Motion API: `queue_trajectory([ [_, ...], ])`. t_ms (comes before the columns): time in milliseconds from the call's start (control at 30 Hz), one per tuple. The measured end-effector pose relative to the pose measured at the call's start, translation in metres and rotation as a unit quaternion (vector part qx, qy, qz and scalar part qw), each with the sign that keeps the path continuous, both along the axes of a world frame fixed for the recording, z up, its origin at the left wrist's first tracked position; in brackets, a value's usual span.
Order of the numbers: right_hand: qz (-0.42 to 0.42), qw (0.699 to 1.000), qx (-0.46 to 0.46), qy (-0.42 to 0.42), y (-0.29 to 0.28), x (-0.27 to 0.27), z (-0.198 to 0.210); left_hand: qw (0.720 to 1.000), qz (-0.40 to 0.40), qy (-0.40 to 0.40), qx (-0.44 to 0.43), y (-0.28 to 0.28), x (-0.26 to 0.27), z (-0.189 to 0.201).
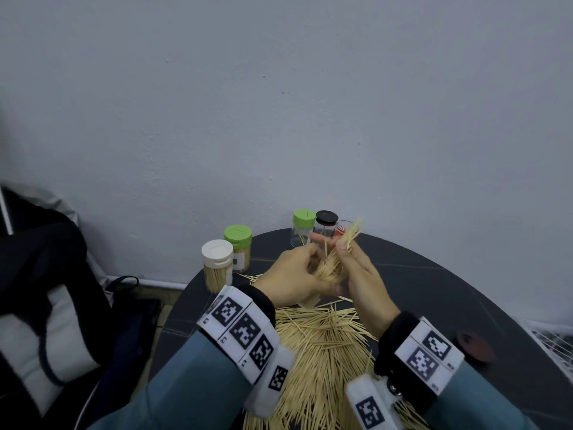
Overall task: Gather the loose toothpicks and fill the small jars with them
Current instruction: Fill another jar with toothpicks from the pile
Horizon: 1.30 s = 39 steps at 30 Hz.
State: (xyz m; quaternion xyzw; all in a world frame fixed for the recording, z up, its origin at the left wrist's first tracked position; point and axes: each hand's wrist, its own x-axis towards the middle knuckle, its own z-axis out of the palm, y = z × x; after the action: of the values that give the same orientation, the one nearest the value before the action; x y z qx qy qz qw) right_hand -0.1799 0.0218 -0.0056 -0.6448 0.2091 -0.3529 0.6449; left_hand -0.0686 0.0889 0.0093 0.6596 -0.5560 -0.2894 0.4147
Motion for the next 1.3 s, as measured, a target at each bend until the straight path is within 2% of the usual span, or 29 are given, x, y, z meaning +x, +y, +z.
queue_trajectory([
  [167, -0.007, 1.0, 0.003, -0.028, -0.002, -0.004, 0.001, 1.0, -0.004, -0.004, 0.002, 0.0, -0.002, 0.0],
  [367, -0.014, 1.0, -0.006, -0.014, -0.002, -0.006, -0.007, 1.0, -0.006, -0.006, 0.006, 0.001, -0.002, 0.0],
  [533, -0.057, 0.996, -0.06, -0.023, -0.006, -0.011, 0.001, 1.0, -0.015, -0.017, 0.014, -0.001, -0.004, -0.002],
  [667, -0.063, 0.997, -0.045, -0.031, -0.003, -0.008, -0.008, 1.0, -0.02, -0.015, 0.019, 0.001, -0.006, -0.002],
  [867, -0.058, 0.996, -0.051, -0.043, 0.0, -0.011, -0.007, 0.999, -0.011, -0.024, 0.02, 0.001, -0.004, -0.002],
  [1133, 0.009, 0.986, -0.164, 0.023, 0.0, -0.011, 0.005, 0.997, -0.024, -0.068, 0.021, 0.004, -0.004, -0.002],
  [1300, 0.007, 0.988, -0.153, 0.001, 0.001, -0.011, 0.0, 0.998, -0.004, -0.05, 0.023, 0.009, 0.001, -0.001],
])
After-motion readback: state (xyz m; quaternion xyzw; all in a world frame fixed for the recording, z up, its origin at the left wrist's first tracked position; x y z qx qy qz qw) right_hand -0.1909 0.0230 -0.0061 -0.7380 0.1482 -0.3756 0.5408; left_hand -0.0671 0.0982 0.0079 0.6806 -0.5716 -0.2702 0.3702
